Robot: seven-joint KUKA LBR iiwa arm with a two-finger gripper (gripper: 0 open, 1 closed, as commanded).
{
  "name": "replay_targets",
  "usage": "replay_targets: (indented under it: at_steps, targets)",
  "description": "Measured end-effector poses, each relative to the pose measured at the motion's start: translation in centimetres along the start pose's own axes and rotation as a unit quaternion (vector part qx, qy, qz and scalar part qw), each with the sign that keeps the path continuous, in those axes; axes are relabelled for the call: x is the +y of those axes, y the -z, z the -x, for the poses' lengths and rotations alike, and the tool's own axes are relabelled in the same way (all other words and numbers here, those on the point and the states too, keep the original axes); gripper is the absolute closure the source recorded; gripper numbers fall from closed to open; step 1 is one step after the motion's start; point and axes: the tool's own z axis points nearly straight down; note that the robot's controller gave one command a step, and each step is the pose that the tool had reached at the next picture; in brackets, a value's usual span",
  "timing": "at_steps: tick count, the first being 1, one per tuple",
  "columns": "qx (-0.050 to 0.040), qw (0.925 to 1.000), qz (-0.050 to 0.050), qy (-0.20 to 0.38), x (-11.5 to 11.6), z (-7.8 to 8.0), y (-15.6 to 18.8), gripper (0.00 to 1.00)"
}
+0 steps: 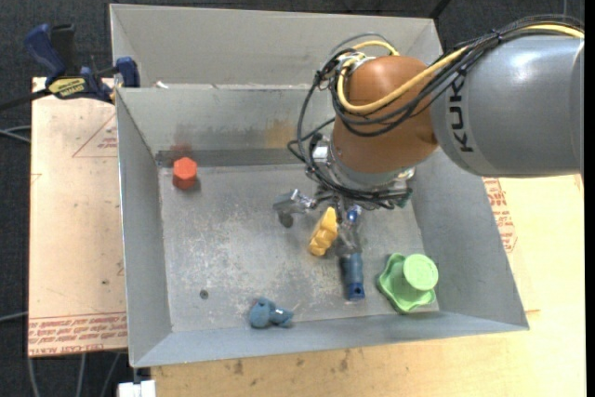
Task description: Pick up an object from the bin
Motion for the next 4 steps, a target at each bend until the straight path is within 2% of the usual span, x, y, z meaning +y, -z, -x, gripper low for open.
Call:
replay_targets:
  at_steps: [1, 2, 3, 4]
  targets:
    - [0.0008, 0.9995, 0.001, 0.030, -1.3, 1.3, -0.3, 0.00]
    - [0.0008, 0.9600, 0.003, 0.280, -1.8, 0.4, -1.0, 0.00]
    - [0.0005, 0.9601, 0.003, 0.279, -1.8, 0.4, -0.9, 1.00]
    - [0.0017, 0.9611, -0.001, 0.276, 1.8, 2.9, -2.9, 1.00]
